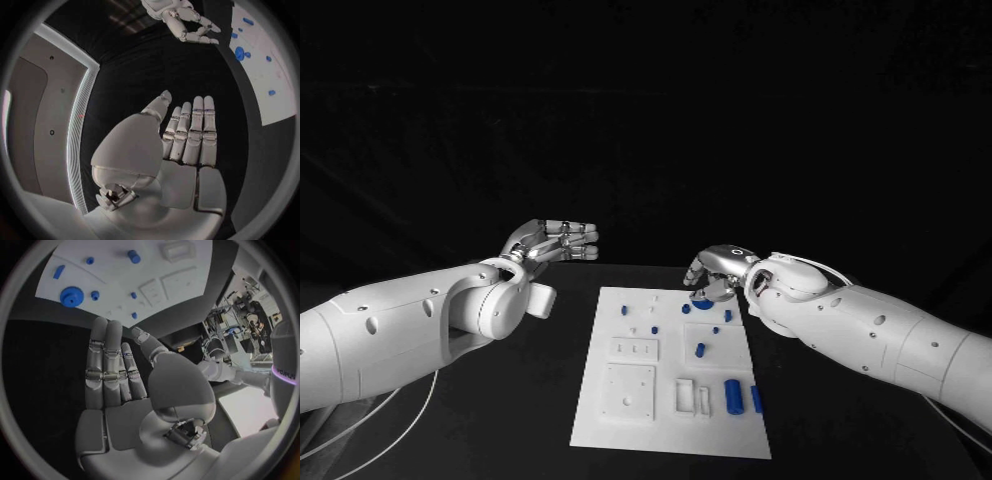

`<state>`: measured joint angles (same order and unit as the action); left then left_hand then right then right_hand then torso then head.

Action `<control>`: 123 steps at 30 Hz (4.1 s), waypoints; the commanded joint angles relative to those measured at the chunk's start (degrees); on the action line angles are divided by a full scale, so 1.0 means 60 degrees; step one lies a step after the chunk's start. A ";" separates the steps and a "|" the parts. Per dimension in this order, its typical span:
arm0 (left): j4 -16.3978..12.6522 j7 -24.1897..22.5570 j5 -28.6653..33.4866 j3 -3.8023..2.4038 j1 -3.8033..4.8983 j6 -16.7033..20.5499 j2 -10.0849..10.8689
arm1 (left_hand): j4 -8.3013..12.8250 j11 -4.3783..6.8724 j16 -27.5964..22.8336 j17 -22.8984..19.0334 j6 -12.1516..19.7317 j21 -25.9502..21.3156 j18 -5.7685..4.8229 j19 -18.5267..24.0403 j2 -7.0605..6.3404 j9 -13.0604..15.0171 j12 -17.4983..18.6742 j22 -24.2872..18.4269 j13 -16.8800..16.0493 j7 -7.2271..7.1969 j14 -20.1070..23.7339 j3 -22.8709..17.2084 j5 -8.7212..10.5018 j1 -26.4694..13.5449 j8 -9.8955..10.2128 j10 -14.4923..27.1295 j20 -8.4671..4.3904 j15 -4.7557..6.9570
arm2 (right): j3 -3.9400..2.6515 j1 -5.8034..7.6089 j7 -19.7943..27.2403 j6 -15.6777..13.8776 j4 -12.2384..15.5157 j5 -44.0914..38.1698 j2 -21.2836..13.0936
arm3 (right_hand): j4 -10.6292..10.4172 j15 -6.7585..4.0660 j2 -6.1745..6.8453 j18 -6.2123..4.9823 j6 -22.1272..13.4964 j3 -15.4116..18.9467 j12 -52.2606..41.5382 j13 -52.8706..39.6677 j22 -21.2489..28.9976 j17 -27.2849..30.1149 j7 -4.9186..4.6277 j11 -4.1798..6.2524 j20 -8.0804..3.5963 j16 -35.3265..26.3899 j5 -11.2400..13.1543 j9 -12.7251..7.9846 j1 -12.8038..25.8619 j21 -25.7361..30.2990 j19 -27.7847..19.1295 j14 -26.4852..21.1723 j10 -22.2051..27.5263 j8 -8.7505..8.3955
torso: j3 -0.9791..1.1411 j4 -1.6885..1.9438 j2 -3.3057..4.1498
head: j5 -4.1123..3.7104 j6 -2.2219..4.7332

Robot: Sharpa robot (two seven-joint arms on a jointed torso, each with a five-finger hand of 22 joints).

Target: Assemble the parts on the task board

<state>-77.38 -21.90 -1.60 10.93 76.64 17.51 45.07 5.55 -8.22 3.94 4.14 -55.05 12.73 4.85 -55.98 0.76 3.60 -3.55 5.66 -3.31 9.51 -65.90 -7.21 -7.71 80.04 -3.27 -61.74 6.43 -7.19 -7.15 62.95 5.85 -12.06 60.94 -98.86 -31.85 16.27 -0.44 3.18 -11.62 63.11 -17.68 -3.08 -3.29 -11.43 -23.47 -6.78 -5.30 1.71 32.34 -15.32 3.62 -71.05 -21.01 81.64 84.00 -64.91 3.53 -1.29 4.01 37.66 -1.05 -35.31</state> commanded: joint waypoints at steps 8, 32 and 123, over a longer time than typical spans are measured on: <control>-0.0657 -0.0130 -0.0074 -0.0058 0.0211 -0.0322 0.0279 | 0.0006 -0.0028 -0.0051 -0.0013 0.0104 0.0052 -0.0071 0.0076 0.0036 0.0004 0.0018 -0.0083 -0.0009 -0.0018 0.0119 0.0194 0.0041 -0.0109 -0.0039 0.0094 0.0011 -0.0017 | -0.0007 -0.0018 -0.1134 -0.0366 -0.0202 -0.2384 0.0255 | -0.0020 0.0030 0.0252 0.0454 -0.0068 -0.0330 -0.0036 -0.0010 -0.0893 -0.0767 0.0071 -0.0004 -0.0509 0.1905 0.0135 -0.0003 0.0074 -0.0879 0.0507 -0.0019 0.0150 0.0006 | -0.0076 0.0255 0.0409 | -0.0295 0.0102; -0.1399 -0.0101 -0.0322 -0.0144 0.0480 -0.0289 0.0669 | 0.0061 -0.0069 -0.0056 -0.0015 0.0210 -0.0013 -0.0045 0.0066 0.0066 0.0001 0.0018 -0.0215 -0.0011 -0.0017 0.0242 0.0716 0.0177 -0.0002 -0.0034 0.0223 0.0071 -0.0071 | -0.0010 -0.0114 -0.1206 -0.0648 -0.1134 -0.2621 0.0595 | -0.0066 0.0084 0.0358 0.0386 -0.0087 -0.0528 -0.0034 -0.0005 -0.1618 -0.0706 0.0038 -0.0073 -0.0481 0.3094 0.0385 -0.0006 -0.0048 -0.1025 0.0735 -0.0215 0.0474 -0.0001 | -0.0079 0.0517 0.1048 | -0.0566 0.0370; -0.1187 0.0082 -0.0382 -0.0195 0.0523 -0.0461 0.0639 | 0.0071 -0.0075 -0.0054 -0.0010 0.0461 -0.0029 -0.0030 0.0079 0.0087 -0.0008 0.0016 -0.0217 -0.0012 -0.0038 0.0274 0.0852 0.0195 0.0023 -0.0026 0.0424 0.0093 -0.0085 | -0.0397 -0.0150 -0.1554 -0.2273 -0.1246 -0.2739 0.0537 | -0.0218 -0.0307 0.0322 0.0654 0.0836 -0.2575 -0.0045 -0.0063 -0.4417 -0.0651 0.0174 0.0426 -0.0898 0.3527 0.0857 0.0042 -0.0133 -0.2632 0.0297 -0.0316 -0.1460 0.0015 | -0.0158 0.0662 0.1951 | -0.0814 0.0986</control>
<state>-84.42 -21.18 -3.69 9.82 79.66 15.69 48.92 6.06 -8.62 3.94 4.12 -52.59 12.73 4.87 -55.58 1.05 3.57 -3.54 4.45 -3.30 9.29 -64.58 -2.46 -6.83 79.76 -3.27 -59.68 6.85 -7.68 -9.48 62.07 -3.66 -22.68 53.27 -115.40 -28.71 14.83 -1.86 6.00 -7.03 67.63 -33.00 -3.22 -3.45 -37.62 -27.31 -5.78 -3.39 -3.63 53.70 -9.98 3.90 -71.07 -36.61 83.69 82.17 -72.66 3.53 -2.19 8.00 49.31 -6.00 -29.53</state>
